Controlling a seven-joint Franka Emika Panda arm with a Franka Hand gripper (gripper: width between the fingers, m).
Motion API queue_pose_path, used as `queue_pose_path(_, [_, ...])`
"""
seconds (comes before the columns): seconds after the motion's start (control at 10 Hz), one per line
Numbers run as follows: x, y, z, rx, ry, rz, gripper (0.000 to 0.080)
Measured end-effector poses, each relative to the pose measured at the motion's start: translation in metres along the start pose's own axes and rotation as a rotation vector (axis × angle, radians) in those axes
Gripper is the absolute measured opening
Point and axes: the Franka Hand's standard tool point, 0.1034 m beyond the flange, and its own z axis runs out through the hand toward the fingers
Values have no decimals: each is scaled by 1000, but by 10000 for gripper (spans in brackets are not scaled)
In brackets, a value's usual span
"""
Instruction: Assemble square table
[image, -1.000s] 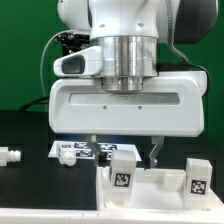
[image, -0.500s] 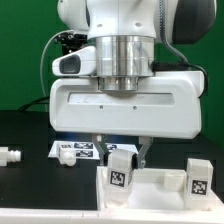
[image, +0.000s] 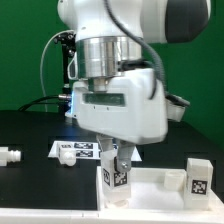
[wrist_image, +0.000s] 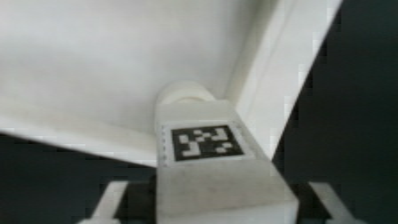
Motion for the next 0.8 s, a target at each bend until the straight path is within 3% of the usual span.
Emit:
queue_pose_path(0.3, [-3,1,1,-1,-8,190,297])
queue_pose_path(0.4, [-4,1,2,-3,-8,182,381])
queue_pose_path(0.5, [-5,1,2,-10,0,97,381])
queue_pose_path(0.6, [-10,-1,3,-30,26,-77,560])
queue_pose_path(0.7, [-15,-2,5,-49,33,-259,560])
queue_pose_path(0.8, [-16,-3,4,-57,26,-364,633])
